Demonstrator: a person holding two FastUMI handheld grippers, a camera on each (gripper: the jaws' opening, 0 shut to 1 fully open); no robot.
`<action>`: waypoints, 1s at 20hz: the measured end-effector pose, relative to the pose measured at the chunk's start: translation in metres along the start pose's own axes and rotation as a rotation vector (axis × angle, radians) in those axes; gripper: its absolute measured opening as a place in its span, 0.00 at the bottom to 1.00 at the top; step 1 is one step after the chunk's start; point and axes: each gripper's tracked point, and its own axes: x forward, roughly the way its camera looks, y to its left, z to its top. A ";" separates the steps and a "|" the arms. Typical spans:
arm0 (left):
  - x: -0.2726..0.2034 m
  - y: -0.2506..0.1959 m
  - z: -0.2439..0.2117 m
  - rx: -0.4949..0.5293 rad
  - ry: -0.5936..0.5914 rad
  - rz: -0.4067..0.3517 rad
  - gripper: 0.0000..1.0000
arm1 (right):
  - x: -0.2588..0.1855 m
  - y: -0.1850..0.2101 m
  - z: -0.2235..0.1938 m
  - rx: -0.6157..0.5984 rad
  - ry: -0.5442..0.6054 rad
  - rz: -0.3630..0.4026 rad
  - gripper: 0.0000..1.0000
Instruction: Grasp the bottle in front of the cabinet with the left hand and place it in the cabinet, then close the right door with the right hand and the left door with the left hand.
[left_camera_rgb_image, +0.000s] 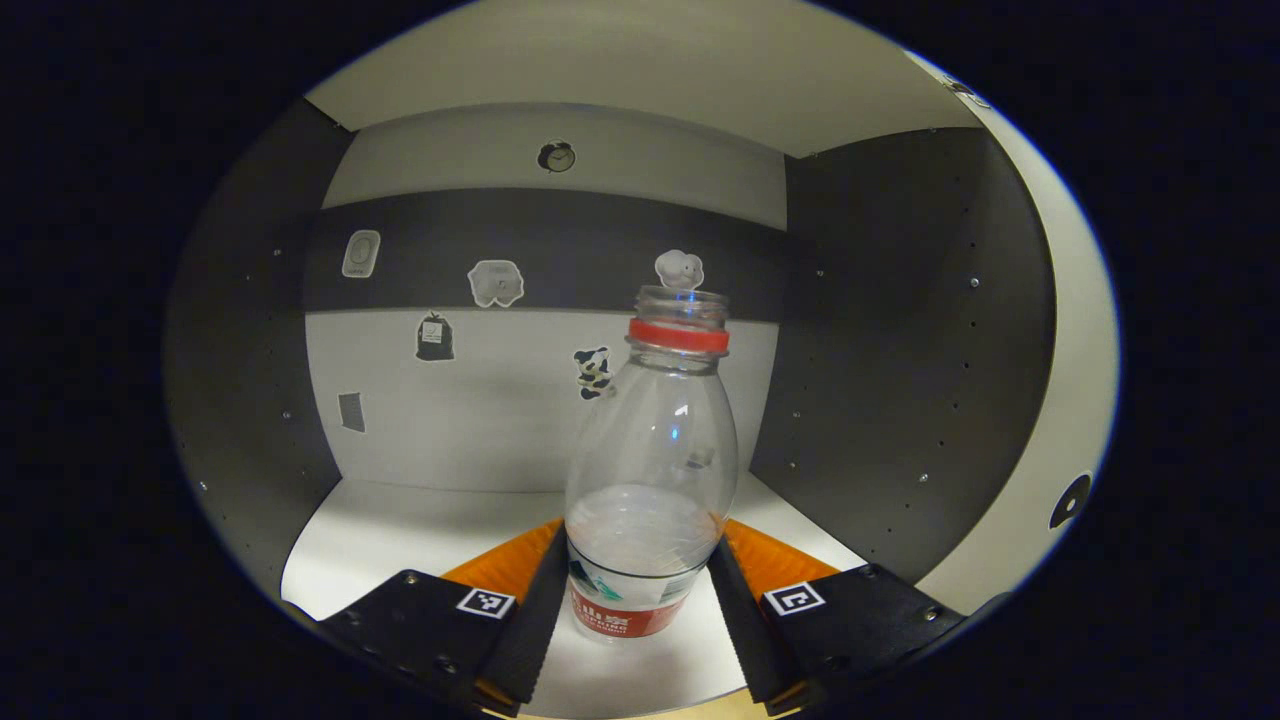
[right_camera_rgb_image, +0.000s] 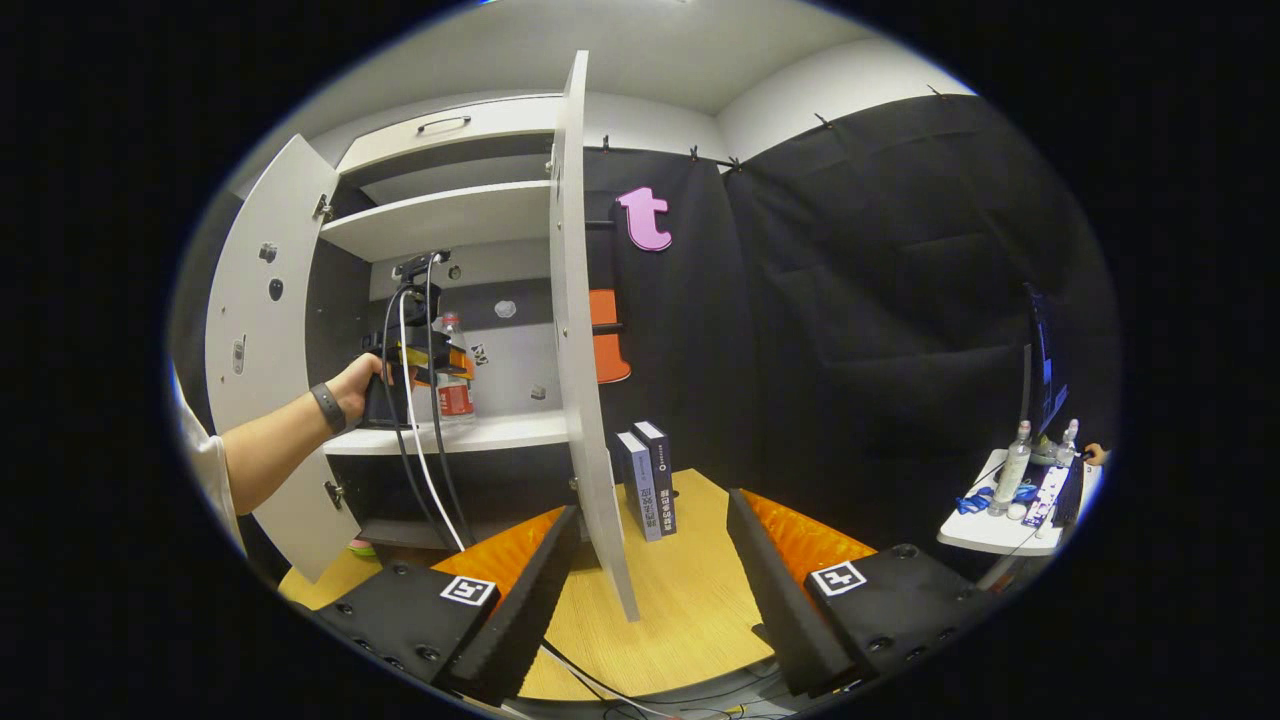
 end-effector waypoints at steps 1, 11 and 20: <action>-0.001 0.001 0.001 -0.005 -0.002 0.001 0.77 | -0.001 0.000 0.000 0.001 -0.002 -0.001 0.98; -0.013 -0.002 0.010 -0.004 -0.053 -0.015 0.91 | -0.008 -0.004 -0.002 0.008 -0.009 0.006 0.98; -0.075 -0.014 0.071 -0.024 -0.299 -0.052 0.94 | -0.014 -0.003 -0.005 0.017 -0.009 0.031 0.98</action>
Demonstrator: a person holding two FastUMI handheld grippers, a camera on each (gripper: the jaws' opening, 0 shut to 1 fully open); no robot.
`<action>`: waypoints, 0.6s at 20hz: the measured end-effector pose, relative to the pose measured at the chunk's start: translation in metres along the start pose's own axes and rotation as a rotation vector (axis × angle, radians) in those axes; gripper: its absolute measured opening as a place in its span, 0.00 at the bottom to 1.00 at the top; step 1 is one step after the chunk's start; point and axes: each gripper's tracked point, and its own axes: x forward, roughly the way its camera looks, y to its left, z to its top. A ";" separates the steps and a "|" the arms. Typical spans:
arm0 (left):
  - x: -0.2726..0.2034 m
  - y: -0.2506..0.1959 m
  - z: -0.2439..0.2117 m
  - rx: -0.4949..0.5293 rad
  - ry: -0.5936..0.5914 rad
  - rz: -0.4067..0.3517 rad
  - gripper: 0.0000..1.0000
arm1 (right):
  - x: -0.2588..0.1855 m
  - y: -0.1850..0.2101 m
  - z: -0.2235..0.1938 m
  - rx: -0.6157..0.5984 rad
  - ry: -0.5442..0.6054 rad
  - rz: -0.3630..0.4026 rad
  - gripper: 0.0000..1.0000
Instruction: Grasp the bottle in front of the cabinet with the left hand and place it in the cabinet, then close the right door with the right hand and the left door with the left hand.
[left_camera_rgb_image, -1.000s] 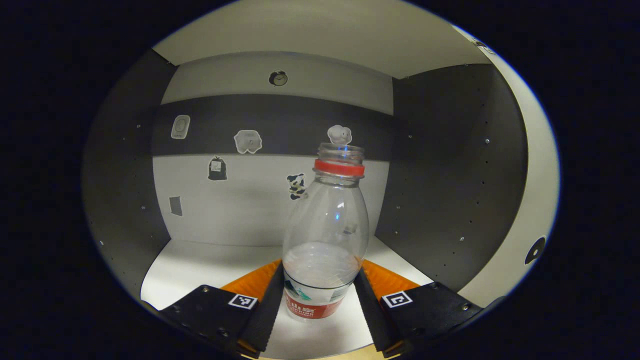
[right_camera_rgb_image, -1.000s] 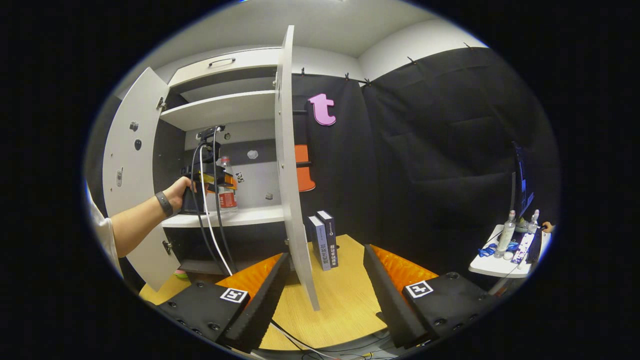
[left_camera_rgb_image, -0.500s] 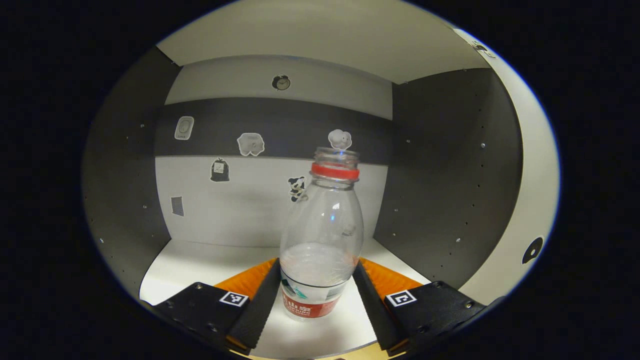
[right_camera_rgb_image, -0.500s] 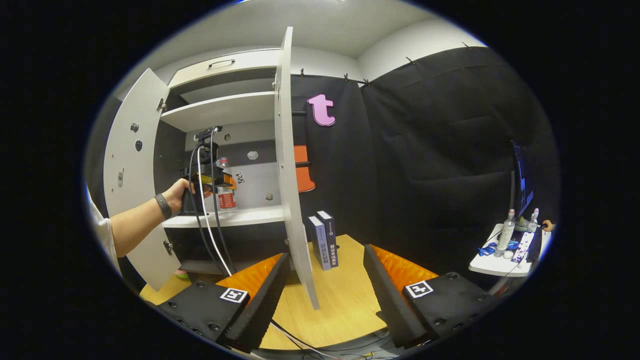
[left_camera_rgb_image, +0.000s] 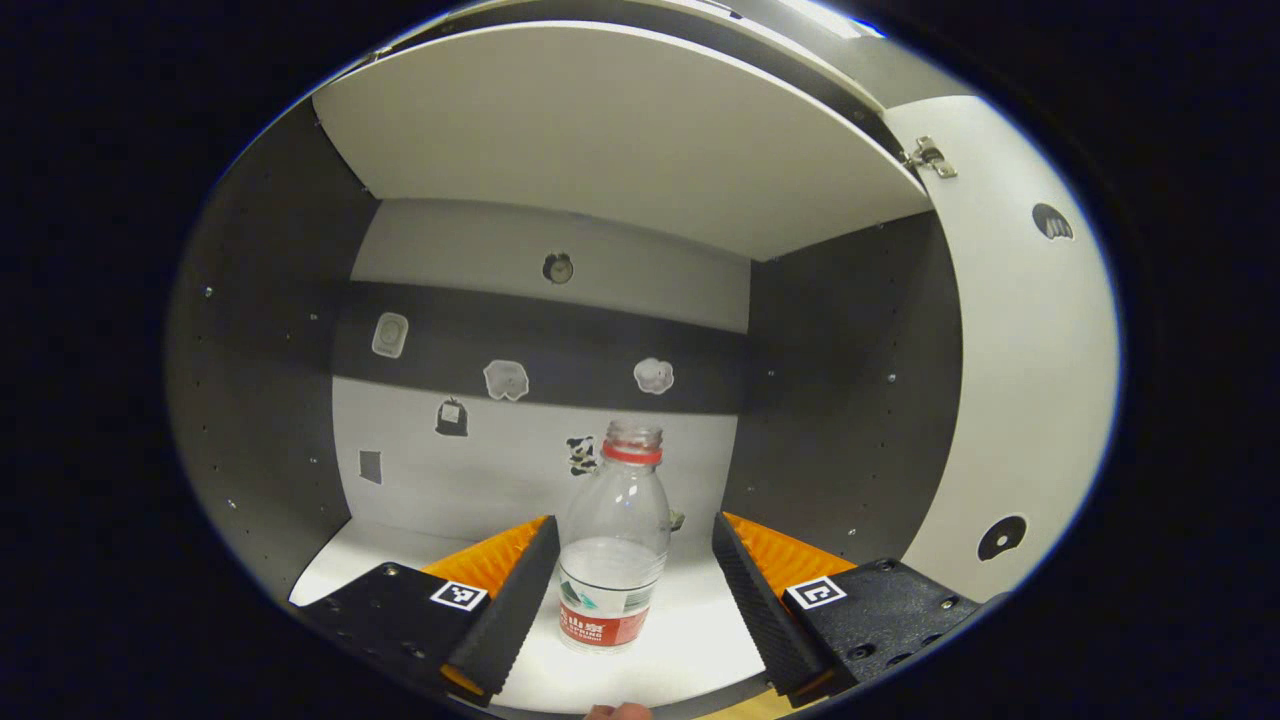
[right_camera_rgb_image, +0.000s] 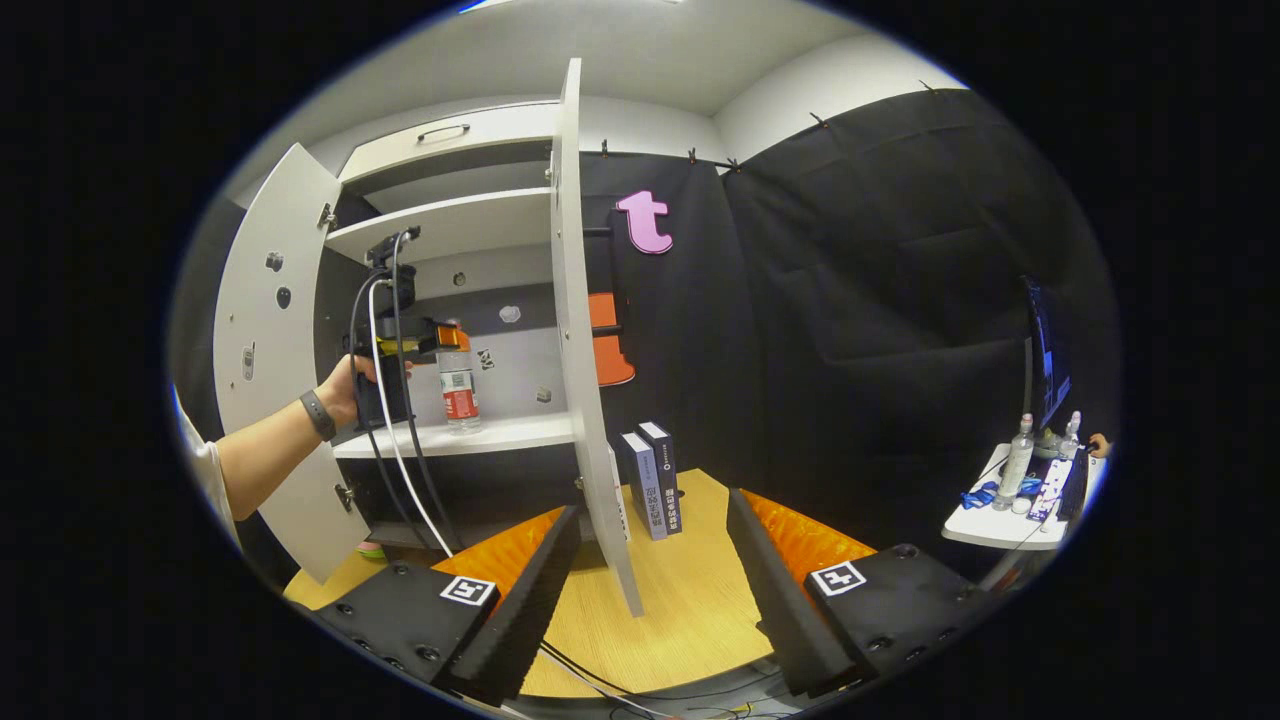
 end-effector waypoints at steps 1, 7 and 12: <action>-0.010 -0.003 0.010 0.001 -0.025 -0.002 0.94 | -0.001 0.001 0.000 -0.002 0.001 0.007 0.98; -0.091 -0.019 0.050 -0.046 -0.128 -0.006 0.96 | 0.002 0.015 0.004 0.009 -0.002 0.085 0.98; -0.172 -0.023 0.039 -0.056 -0.154 -0.003 0.94 | 0.011 0.037 0.007 0.006 0.013 0.191 0.98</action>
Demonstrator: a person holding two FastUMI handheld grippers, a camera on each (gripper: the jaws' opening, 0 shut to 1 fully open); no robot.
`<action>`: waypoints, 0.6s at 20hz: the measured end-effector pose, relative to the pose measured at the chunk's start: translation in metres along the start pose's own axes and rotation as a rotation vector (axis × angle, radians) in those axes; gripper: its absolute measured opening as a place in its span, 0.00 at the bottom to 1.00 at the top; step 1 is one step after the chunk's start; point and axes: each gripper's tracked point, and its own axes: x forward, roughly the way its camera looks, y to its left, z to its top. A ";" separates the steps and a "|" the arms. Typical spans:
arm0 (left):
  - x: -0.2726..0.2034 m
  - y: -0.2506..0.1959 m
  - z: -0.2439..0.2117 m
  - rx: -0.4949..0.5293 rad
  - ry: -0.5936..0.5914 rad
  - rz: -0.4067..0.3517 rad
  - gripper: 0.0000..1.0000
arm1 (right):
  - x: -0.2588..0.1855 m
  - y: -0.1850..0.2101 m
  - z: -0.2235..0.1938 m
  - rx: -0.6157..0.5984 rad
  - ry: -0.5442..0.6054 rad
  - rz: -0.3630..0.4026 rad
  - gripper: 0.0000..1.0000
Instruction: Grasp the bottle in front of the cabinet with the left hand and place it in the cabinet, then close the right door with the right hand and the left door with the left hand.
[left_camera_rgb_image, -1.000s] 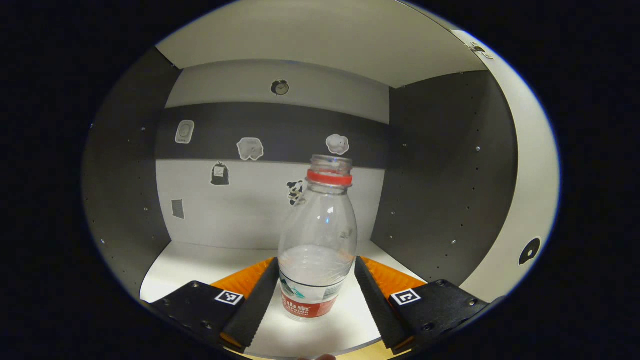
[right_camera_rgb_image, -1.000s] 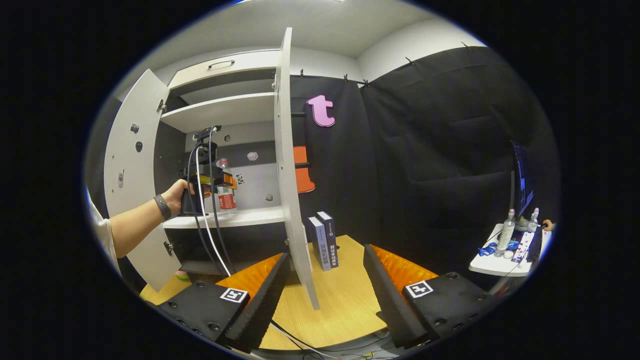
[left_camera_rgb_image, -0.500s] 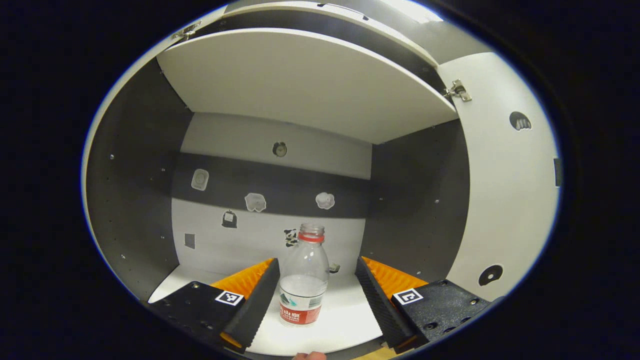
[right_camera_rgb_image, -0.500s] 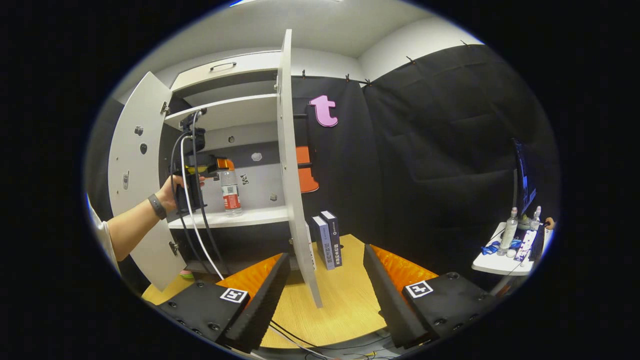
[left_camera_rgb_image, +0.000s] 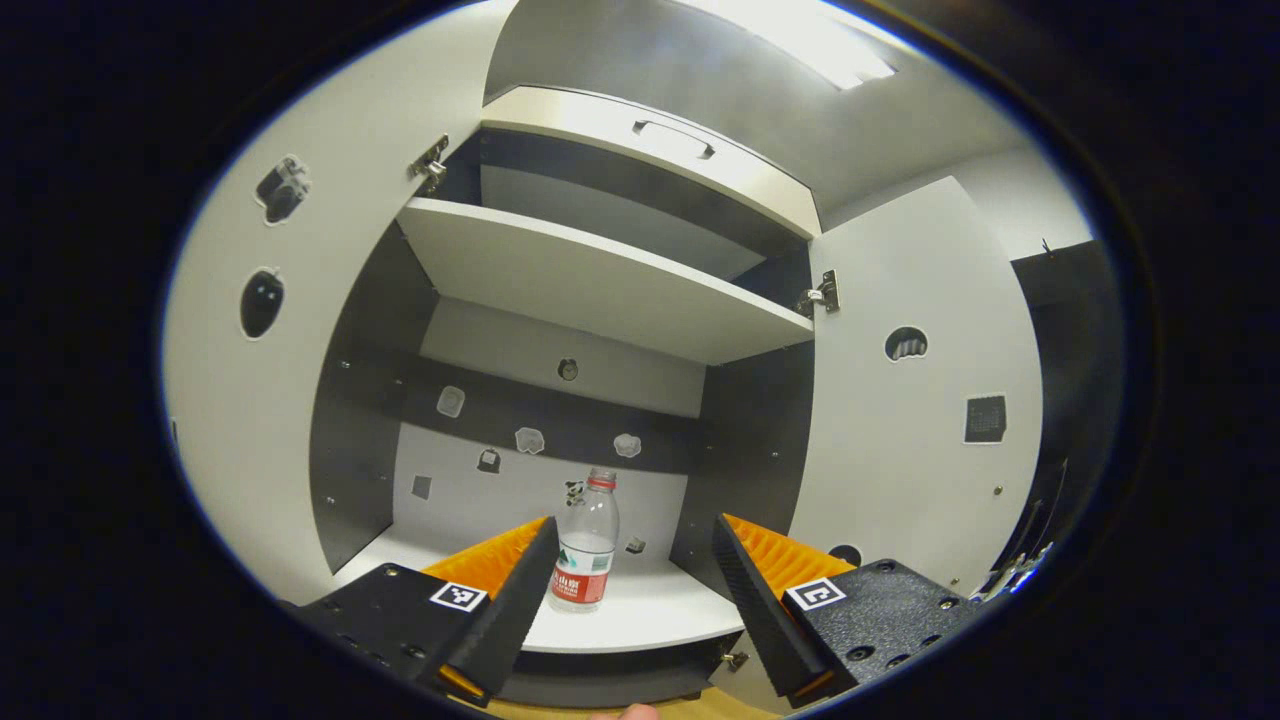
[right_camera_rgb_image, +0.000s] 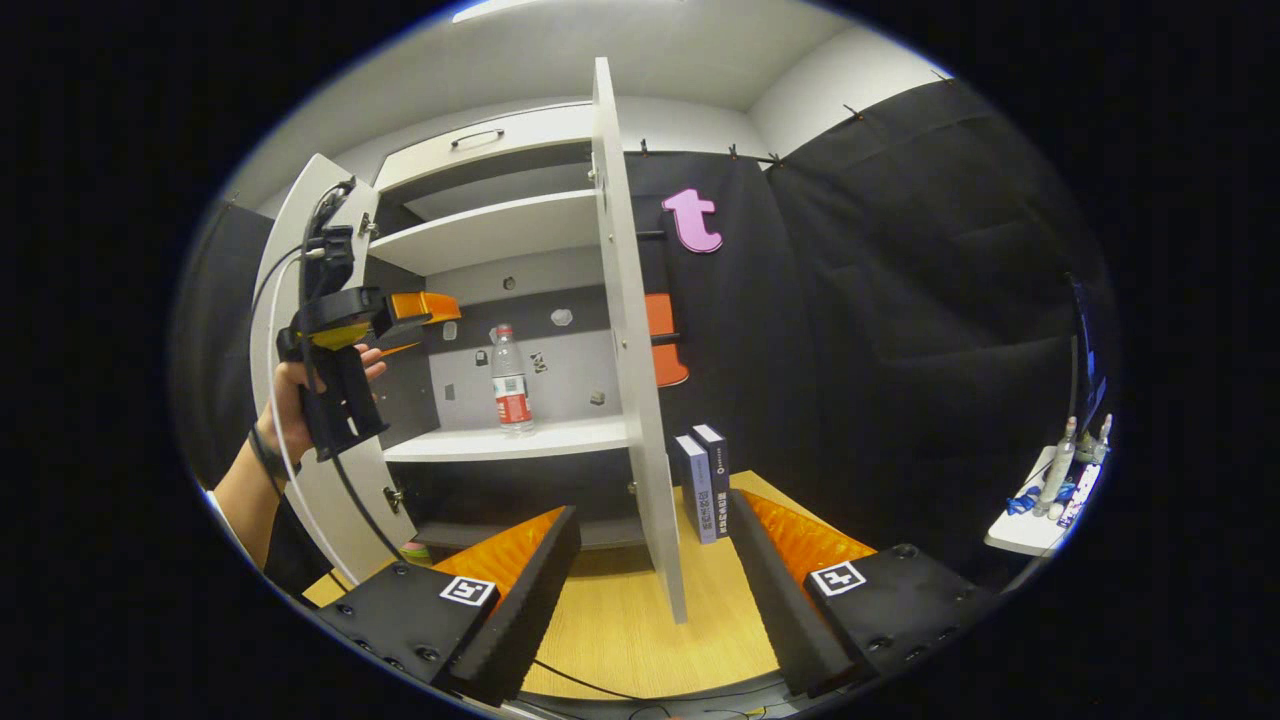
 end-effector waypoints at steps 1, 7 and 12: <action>-0.018 0.001 -0.005 0.004 0.000 0.011 0.94 | 0.003 0.004 0.001 -0.004 0.003 0.020 0.98; -0.096 0.020 -0.041 -0.016 0.037 0.108 0.94 | 0.020 0.021 0.008 -0.009 -0.002 0.108 0.98; -0.132 0.033 -0.068 -0.044 0.045 0.186 0.94 | 0.020 0.029 0.010 0.000 -0.011 0.137 0.98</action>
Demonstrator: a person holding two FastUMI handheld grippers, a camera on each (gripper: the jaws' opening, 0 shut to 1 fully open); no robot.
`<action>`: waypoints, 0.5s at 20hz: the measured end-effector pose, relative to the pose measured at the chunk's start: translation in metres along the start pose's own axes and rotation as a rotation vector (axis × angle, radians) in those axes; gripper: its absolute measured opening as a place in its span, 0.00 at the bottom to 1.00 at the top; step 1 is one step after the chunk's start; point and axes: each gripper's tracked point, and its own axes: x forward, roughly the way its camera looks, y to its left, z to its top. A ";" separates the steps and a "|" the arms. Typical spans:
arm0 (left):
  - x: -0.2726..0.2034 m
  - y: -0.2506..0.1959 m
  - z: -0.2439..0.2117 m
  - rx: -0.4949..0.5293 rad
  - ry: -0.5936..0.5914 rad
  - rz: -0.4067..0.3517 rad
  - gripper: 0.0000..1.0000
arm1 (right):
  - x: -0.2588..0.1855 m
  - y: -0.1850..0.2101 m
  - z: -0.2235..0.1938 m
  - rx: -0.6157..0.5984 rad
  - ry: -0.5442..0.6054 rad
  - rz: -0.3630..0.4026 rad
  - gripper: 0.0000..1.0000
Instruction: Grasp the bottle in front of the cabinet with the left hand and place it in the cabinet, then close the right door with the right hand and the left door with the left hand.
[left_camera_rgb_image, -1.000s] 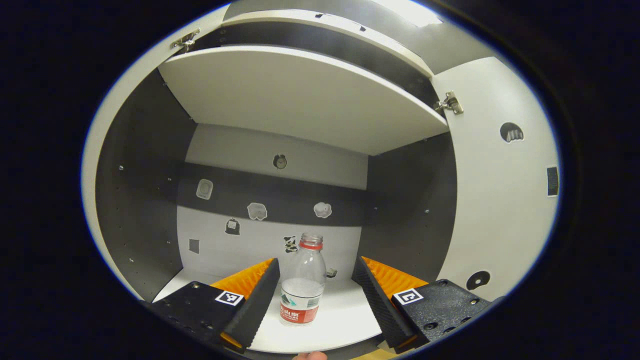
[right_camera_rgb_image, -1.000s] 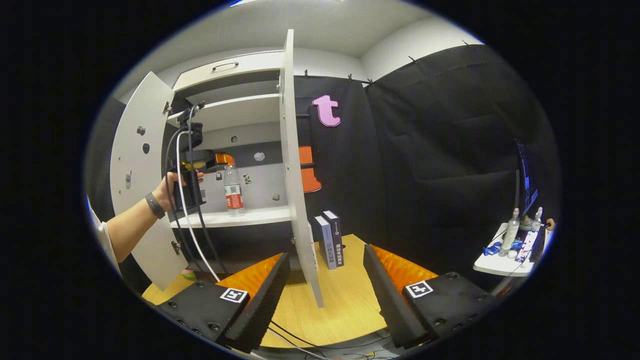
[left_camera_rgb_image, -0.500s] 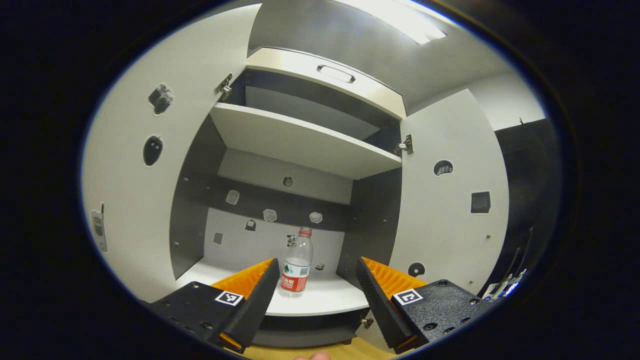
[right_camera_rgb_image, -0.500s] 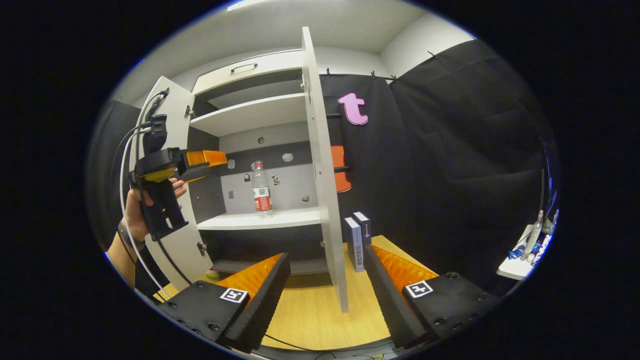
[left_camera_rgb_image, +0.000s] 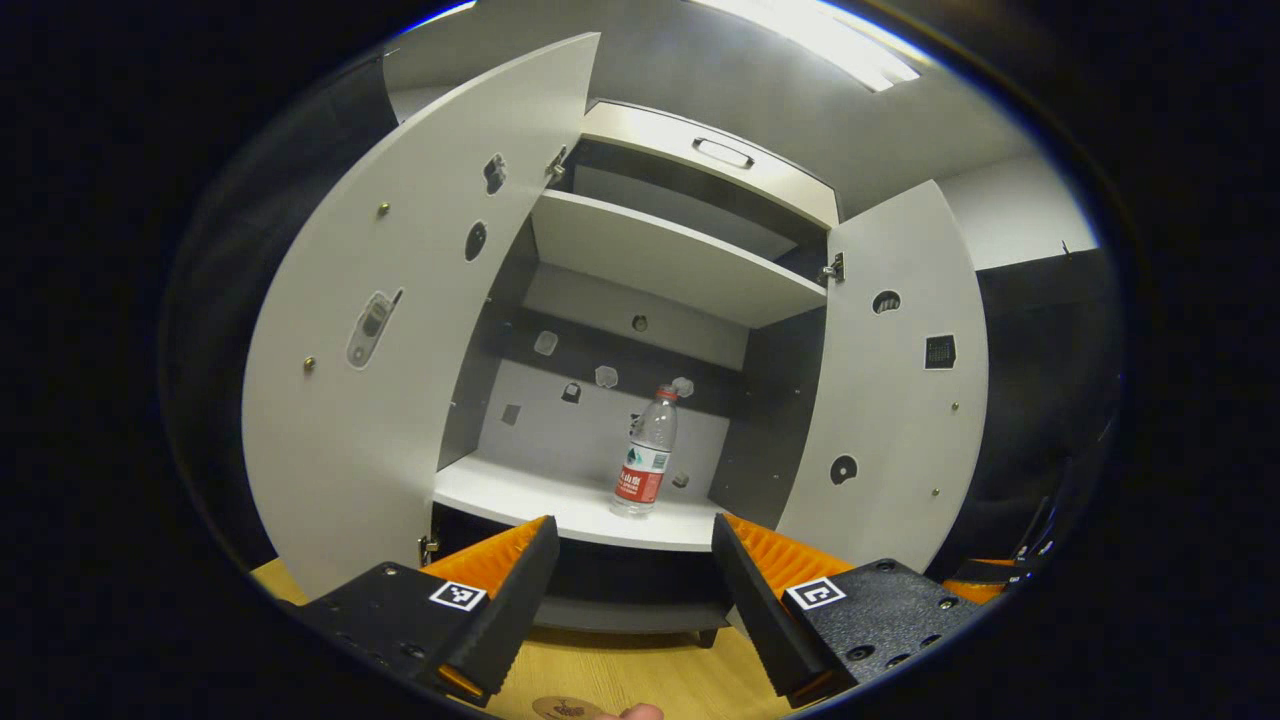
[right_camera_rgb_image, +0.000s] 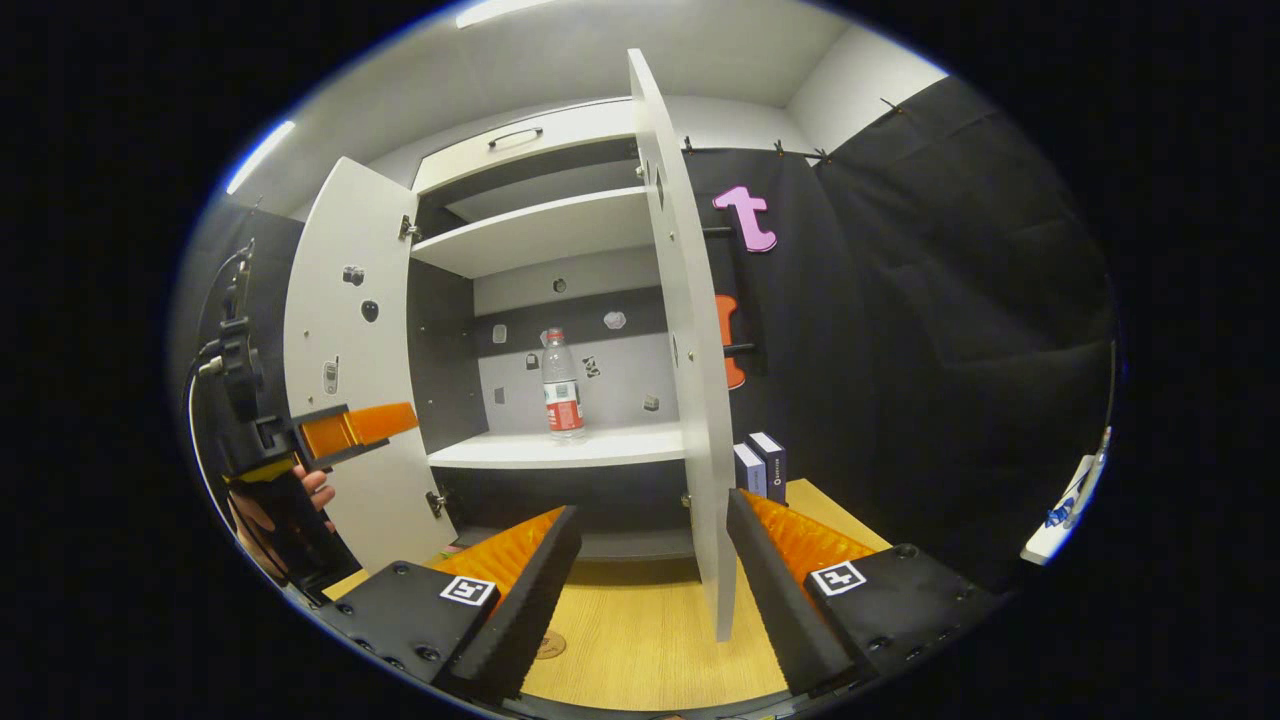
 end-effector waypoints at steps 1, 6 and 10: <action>-0.006 0.004 -0.004 0.007 -0.003 0.018 0.94 | -0.001 0.000 -0.001 0.001 0.000 0.001 0.98; -0.024 0.002 -0.010 0.016 -0.040 0.031 0.94 | -0.007 -0.006 -0.001 0.002 -0.002 -0.020 0.98; -0.029 -0.005 -0.006 0.025 -0.060 0.018 0.94 | -0.009 -0.019 0.008 -0.015 -0.024 -0.056 0.98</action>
